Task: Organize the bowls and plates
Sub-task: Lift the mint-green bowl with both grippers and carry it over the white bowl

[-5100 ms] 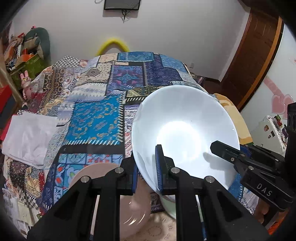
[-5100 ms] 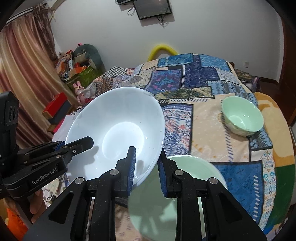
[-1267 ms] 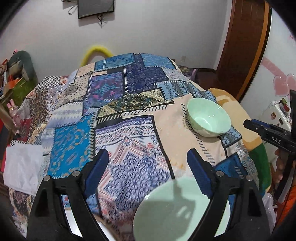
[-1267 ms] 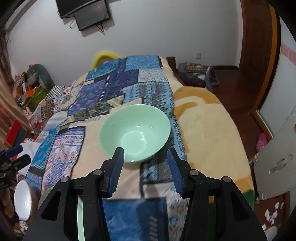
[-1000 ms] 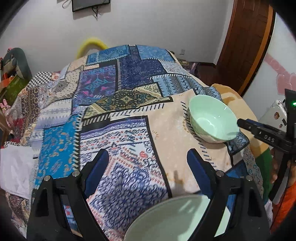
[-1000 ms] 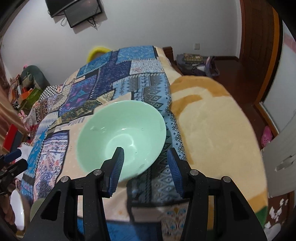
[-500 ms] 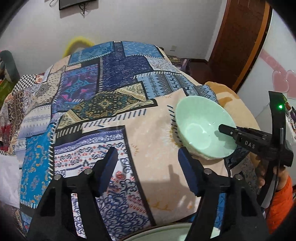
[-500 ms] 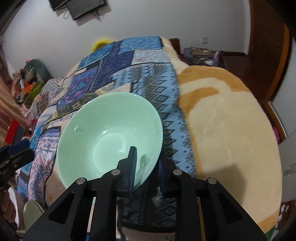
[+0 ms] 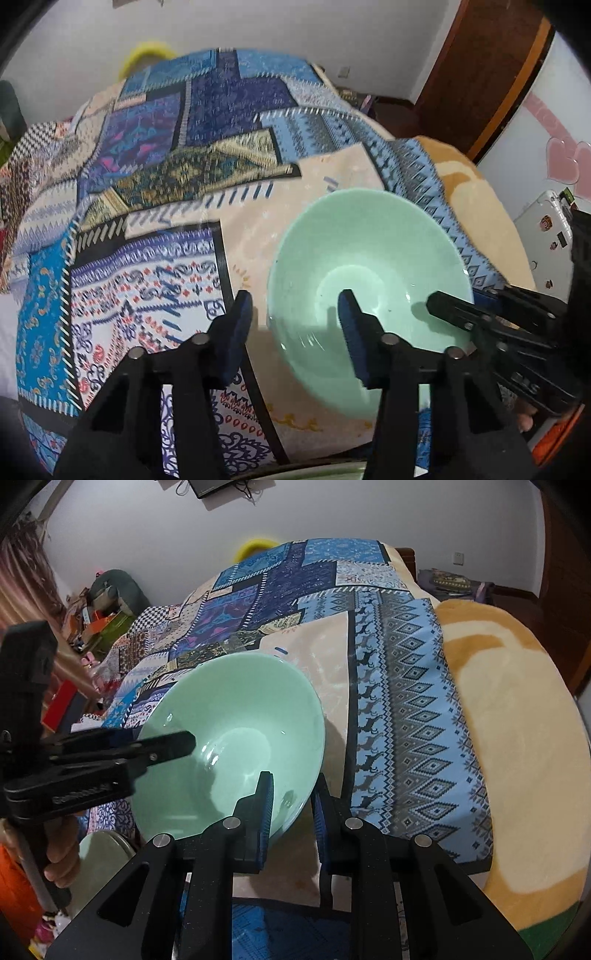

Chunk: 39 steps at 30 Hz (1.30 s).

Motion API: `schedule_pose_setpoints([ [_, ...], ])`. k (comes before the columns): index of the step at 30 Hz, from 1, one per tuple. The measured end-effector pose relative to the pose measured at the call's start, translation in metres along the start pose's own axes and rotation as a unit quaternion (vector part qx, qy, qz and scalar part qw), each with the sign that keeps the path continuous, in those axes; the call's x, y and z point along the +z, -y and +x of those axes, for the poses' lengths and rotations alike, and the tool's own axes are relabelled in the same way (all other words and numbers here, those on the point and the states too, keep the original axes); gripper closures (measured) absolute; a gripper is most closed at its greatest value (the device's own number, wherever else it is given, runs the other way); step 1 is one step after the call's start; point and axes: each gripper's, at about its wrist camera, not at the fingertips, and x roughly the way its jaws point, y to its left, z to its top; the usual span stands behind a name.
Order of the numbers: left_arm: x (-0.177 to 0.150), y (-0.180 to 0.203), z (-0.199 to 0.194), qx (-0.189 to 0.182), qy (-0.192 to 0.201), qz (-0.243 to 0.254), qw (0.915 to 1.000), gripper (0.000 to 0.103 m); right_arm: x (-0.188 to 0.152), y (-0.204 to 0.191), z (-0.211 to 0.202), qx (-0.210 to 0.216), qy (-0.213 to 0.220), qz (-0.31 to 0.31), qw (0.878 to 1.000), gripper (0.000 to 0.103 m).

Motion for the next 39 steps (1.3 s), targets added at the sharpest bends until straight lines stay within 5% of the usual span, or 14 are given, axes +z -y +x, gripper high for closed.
schedule_pose_setpoints([
  [11, -0.006, 0.001, 0.019, -0.013, -0.028, -0.007, 0.9995, 0.087, 0.007, 0.000, 0.021, -0.022, -0.006, 0.023, 0.999, 0.082],
  [24, -0.016, 0.003, 0.011, -0.015, -0.030, -0.006, 0.9994, 0.089, -0.001, -0.013, 0.001, -0.025, 0.003, 0.024, 0.999, 0.088],
  [39, -0.036, 0.009, -0.078, -0.013, 0.027, 0.002, 0.9995, 0.089, -0.006, -0.058, -0.060, -0.020, 0.049, 0.002, 0.999, 0.088],
])
